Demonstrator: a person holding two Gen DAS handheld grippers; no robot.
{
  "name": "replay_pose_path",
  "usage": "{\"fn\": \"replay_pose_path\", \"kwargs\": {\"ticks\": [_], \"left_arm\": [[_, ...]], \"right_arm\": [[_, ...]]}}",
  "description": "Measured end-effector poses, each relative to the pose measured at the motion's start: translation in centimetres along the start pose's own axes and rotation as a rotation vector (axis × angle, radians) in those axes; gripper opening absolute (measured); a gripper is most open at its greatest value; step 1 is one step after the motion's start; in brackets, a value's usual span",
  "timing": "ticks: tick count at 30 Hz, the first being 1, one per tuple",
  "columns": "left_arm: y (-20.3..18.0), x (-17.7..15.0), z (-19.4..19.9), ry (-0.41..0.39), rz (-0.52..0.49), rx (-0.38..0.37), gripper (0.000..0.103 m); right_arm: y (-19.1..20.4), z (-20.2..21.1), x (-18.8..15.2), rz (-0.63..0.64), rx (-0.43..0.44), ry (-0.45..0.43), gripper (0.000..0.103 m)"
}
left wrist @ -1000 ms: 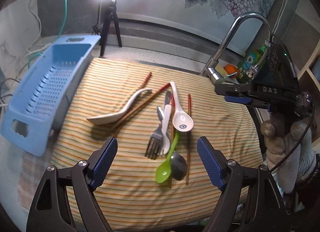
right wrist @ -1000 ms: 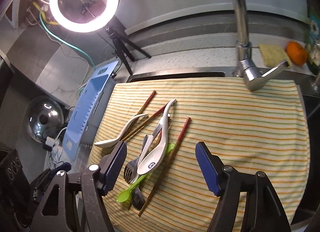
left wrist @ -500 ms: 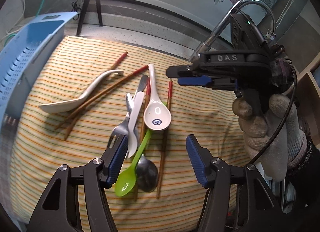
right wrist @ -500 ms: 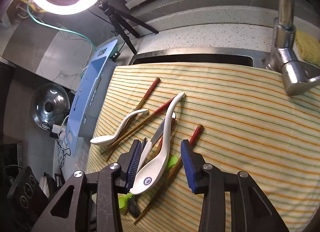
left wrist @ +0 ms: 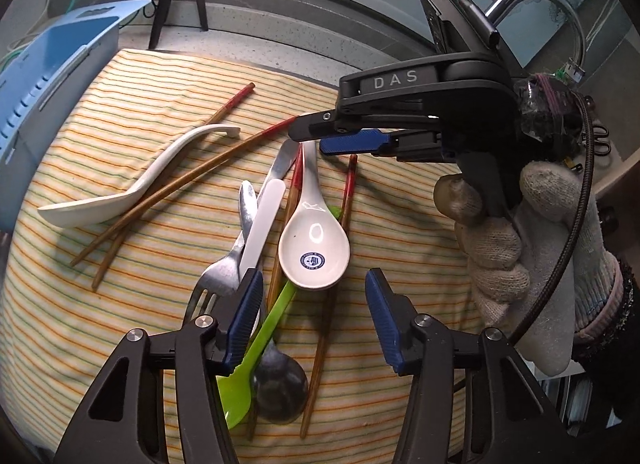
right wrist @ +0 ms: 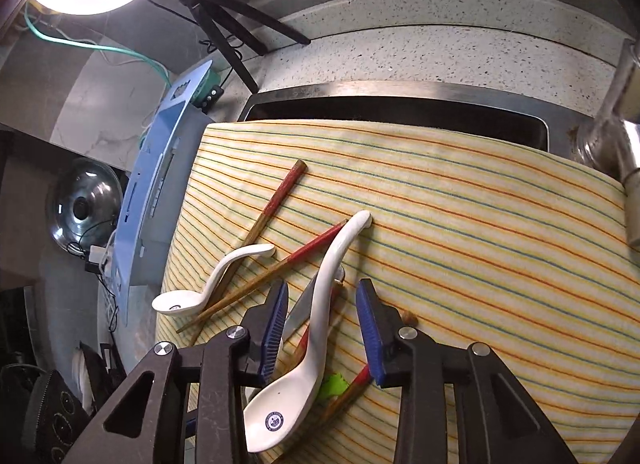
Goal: Organize utensils
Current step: 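Grasp the white spoon handle with the right gripper and lift it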
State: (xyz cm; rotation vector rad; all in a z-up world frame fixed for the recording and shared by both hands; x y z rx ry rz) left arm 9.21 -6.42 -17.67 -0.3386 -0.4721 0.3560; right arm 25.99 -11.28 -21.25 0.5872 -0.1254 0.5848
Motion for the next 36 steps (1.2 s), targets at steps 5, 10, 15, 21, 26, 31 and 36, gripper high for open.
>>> {"fn": "replay_pose_path", "kwargs": {"ticks": [5,10,15,21,26,31,36], "left_arm": [[0.2,0.3,-1.0,0.017,0.008,0.007,0.039],[0.4,0.7,-1.8,0.027,0.013,0.008,0.035],[0.7,1.2,-2.5,0.024,0.008,0.003,0.035],[0.8,1.5,-3.2,0.015,-0.019,0.003,0.034],[1.0,1.8,-3.5,0.007,-0.024,-0.008,0.033],[1.4,1.3,-2.7,-0.003,-0.019,-0.028,0.033],[1.5,0.5,-1.2,-0.025,-0.026,-0.046,0.032]], "right_arm": [[0.0,-0.7,0.3,0.005,-0.009,0.011,0.023],[-0.1,-0.8,0.4,0.004,-0.009,0.019,0.014],[0.1,-0.7,0.2,0.012,-0.01,0.021,0.01],[-0.1,-0.6,0.2,-0.006,-0.001,0.013,0.009],[-0.2,-1.0,0.2,-0.017,-0.001,0.019,0.01],[0.3,-0.5,0.0,-0.028,0.004,0.005,0.009],[0.9,0.9,0.0,-0.016,0.011,-0.018,0.008]]}}
Point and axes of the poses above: each gripper's, at about its wrist camera, not at the fingertips, and z roughly against the way its jaws point, y to its left, x to its top, the point moved 3 cm from there along -z, roughly the way its jaws point, and after that the axes turned 5 degrees about z, right-handed, at the moved point
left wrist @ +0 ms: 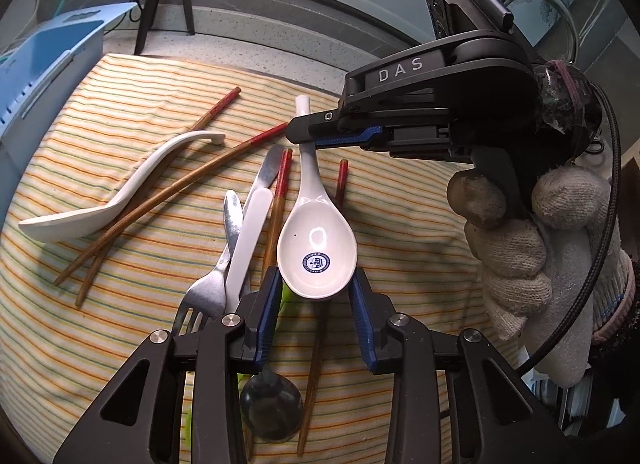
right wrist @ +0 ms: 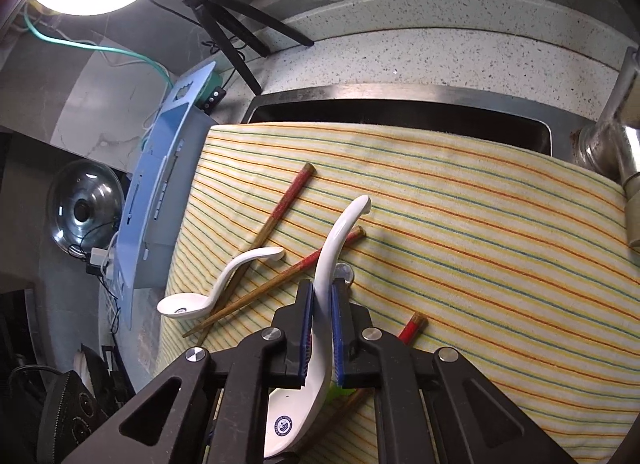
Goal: Organize utensils
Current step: 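Grasp the white spoon handle with the right gripper and lift it, then carry the white spoon into the blue basket and open the right gripper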
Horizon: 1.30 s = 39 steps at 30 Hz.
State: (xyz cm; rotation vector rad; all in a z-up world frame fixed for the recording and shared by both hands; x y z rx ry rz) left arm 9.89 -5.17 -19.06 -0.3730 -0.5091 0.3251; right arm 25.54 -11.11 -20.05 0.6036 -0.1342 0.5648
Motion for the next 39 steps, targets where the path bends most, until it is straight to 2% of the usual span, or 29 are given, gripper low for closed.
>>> {"fn": "replay_pose_path", "kwargs": {"ticks": [7,15,17,19,29,34,39], "left_arm": [[1.1,0.4,2.5,-0.041,-0.003,0.001,0.029],[4.2,2.4,6.6,-0.1,-0.016,-0.012,0.026],[5.4,3.0,7.5,-0.108,-0.015,-0.011,0.012],[6.8,3.5,8.3,-0.11,-0.01,-0.022,0.012],[14.6,6.8,10.9,-0.159,0.029,0.023,0.01],[18.4,6.9,11.7,-0.162,0.075,0.048,0.01],[21.3,6.5,11.3,-0.141,0.113,0.078,0.01]], "right_arm": [[1.5,1.8,0.5,-0.012,0.027,-0.037,0.008],[6.8,2.8,1.8,0.018,0.046,-0.103,0.008],[8.1,2.7,2.3,0.013,0.053,-0.113,0.007],[9.9,2.2,2.9,0.015,0.068,-0.12,0.007],[17.4,-2.8,5.8,0.025,0.125,-0.134,0.007],[20.8,-6.7,7.5,0.062,0.11,-0.099,0.007],[22.4,-10.6,8.3,0.078,0.092,-0.055,0.007]]}}
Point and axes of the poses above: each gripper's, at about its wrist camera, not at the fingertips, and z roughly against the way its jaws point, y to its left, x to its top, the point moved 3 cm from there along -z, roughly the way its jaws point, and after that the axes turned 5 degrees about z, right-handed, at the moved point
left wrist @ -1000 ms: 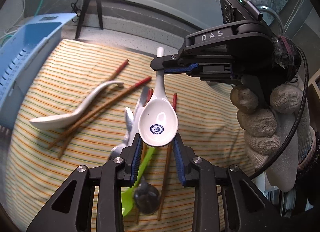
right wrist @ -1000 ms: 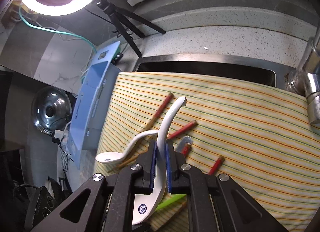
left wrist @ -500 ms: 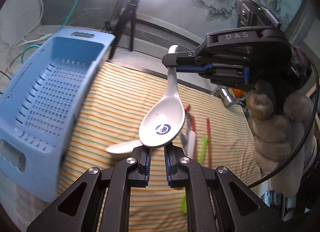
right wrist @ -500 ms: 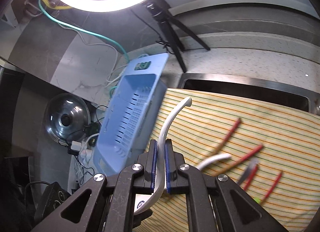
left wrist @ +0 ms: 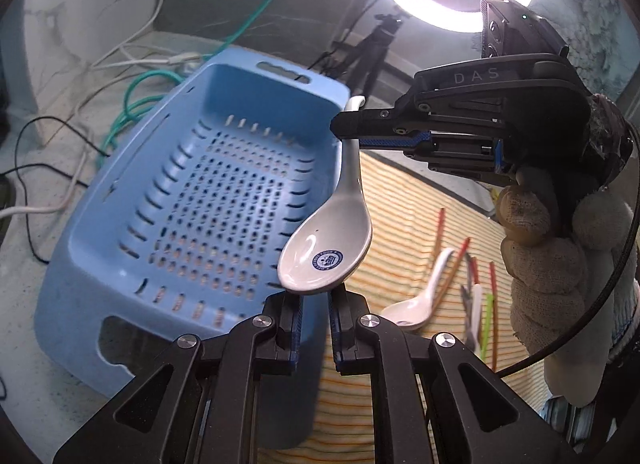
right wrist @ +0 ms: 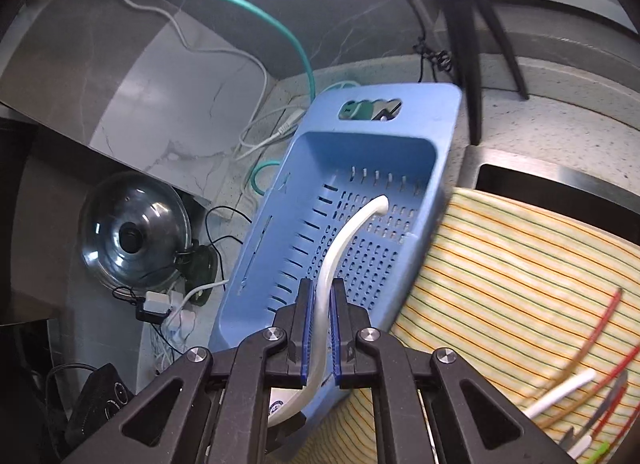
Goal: Organize utensils
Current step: 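Carry the white spoon into the blue basket and open the right gripper, then move both grippers back over the remaining utensils on the cloth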
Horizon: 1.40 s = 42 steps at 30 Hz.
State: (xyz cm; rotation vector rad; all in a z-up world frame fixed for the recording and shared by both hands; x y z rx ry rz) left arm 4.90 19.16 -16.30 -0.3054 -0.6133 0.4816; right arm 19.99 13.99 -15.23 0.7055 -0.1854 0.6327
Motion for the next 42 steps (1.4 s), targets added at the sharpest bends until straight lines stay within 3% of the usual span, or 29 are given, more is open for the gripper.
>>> {"fn": "replay_pose_path", "kwargs": {"ticks": [4,6,7,8,9,11,23,33,38,42], "left_arm": [[1.7,0.1,0.0,0.01,0.017,0.016,0.01],[2.1,0.1,0.4,0.015,0.03,0.03,0.016],[2.4,0.2,0.4,0.02,0.04,0.035,0.022],[2.6,0.3,0.4,0.02,0.045,0.035,0.026],[2.8,0.5,0.4,0.014,0.046,0.038,0.027],[2.9,0.6,0.6,0.008,0.045,0.053,0.036],[1.2,0.6,2.0,-0.026,0.005,0.049,0.036],[-1.0,0.1,2.9,-0.039,-0.032,0.041,0.036],[-2.5,-0.4,3.1,-0.039,-0.061,0.028,0.036],[-3.7,-0.9,2.9,-0.029,-0.091,0.017,0.036]], "right_arm": [[0.6,-1.9,0.1,0.033,-0.029,0.023,0.011],[0.8,-2.0,0.2,0.053,-0.054,0.024,0.017],[0.9,-2.2,0.2,0.058,-0.057,0.026,0.022],[1.1,-2.3,0.3,0.059,-0.058,0.026,0.04],[1.2,-2.1,0.3,0.059,-0.064,0.013,0.051],[1.5,-1.8,0.3,0.074,-0.078,-0.006,0.052],[2.0,1.4,-0.6,0.121,-0.096,-0.033,0.055],[0.3,7.3,-2.1,0.069,-0.061,-0.142,0.055],[-1.6,10.3,-3.3,0.07,-0.105,-0.188,0.055],[-3.6,12.8,-4.5,0.061,-0.136,-0.216,0.07]]}}
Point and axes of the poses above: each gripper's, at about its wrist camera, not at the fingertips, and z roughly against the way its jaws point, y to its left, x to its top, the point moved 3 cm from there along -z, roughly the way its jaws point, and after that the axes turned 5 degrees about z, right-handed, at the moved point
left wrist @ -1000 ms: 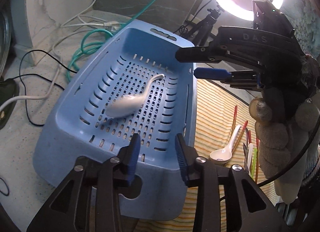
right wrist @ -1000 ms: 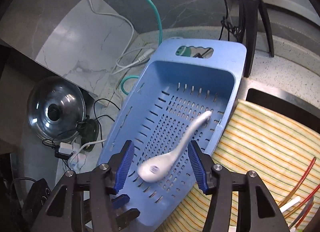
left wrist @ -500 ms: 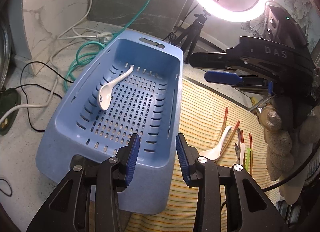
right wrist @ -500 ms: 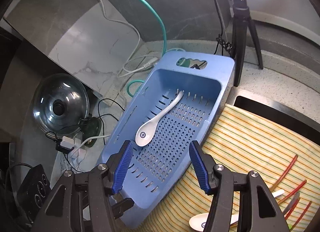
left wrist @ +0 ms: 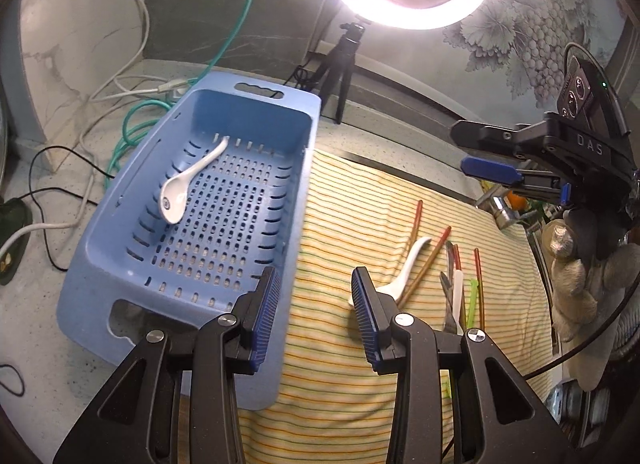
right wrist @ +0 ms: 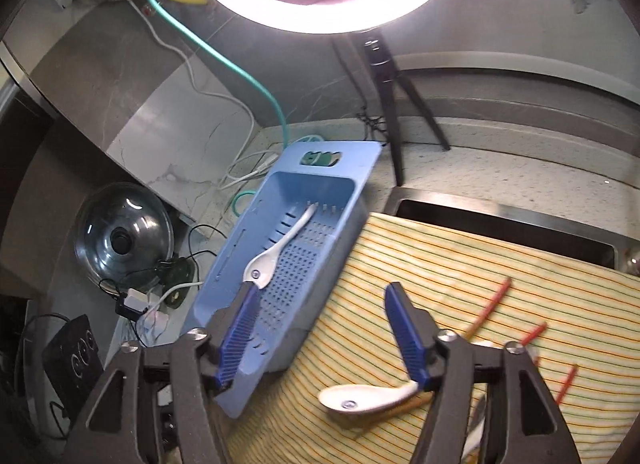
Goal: Organize utensils
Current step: 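Move both grippers back over the remaining utensils on the cloth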
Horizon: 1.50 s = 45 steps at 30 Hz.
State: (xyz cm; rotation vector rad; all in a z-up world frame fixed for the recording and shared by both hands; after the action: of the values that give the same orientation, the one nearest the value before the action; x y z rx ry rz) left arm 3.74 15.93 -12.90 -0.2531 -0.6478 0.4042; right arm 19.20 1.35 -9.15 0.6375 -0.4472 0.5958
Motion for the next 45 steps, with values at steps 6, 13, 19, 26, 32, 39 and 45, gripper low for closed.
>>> {"fn": "replay_pose_path", "kwargs": {"ticks": [6,13,19,26,32,39,45], "left_arm": [[-2.0,-0.8,-0.5,0.027,-0.035,-0.024,0.036],[-4.3,-2.4,-1.3,0.07,-0.063,-0.054,0.036],[-6.9,-4.4,-2.5,0.128,-0.12,-0.087,0.036],[-10.2,-6.6,-3.7,0.194,-0.203,-0.145,0.036],[-13.4,-7.5,-5.3,0.238,-0.297,-0.195,0.028],[-17.0,-8.0,-8.2,0.32,-0.432,-0.225,0.012],[-18.5,-8.5,-10.4,0.373,-0.516,-0.208,0.011]], "right_arm": [[-3.9,3.2,-1.8,-0.016,-0.089,0.02,0.071],[-7.8,5.7,-5.1,-0.069,-0.108,0.043,0.071],[-10.7,6.2,-8.2,-0.15,-0.098,0.079,0.07],[-13.6,5.3,-11.4,-0.259,-0.107,0.151,0.048],[-14.5,3.9,-13.8,-0.297,-0.099,0.218,0.033],[-14.8,2.8,-14.7,-0.358,-0.055,0.233,0.024],[-14.7,2.3,-15.3,-0.358,-0.068,0.246,0.022]]}}
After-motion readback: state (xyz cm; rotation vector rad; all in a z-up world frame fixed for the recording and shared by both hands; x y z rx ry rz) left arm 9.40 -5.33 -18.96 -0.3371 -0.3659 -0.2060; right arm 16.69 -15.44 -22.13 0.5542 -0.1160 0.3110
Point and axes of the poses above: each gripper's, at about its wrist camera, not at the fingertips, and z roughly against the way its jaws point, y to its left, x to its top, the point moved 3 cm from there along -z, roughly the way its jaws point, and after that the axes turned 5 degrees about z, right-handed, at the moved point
